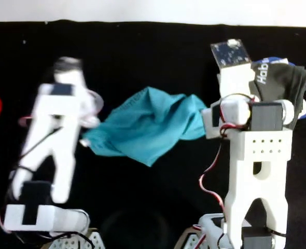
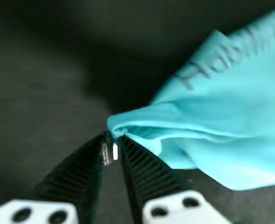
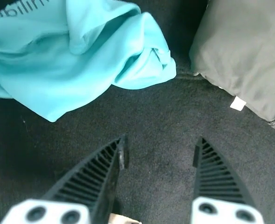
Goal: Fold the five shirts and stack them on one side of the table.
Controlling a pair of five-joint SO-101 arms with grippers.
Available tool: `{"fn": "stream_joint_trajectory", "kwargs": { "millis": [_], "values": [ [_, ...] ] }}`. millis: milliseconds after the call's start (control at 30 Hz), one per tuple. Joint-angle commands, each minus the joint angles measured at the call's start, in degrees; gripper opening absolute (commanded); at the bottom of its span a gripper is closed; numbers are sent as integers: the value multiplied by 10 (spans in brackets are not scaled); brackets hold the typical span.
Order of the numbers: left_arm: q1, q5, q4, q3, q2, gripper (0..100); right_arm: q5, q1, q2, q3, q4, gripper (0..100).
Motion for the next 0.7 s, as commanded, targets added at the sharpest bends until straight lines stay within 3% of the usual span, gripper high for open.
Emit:
{"fn": "stream_joint_trajectory", "kwargs": {
  "millis": [0,133,300,467,667],
  "values": [
    [-106,-28,44,-84,-7,8,-1,-38,-13,32,3,224],
    [-164,-55,57,-113,-7,8,22,-176,-15,116,-36,224],
    [-169,-60,55,-95,-4,8,47,-341,21,263,-176,227],
    [-169,-58,52,-96,-3,8,15,-379,138,296,-278,325],
    [-168,-58,52,-97,-3,8,-10,-465,246,198,-284,365]
  ]
}}
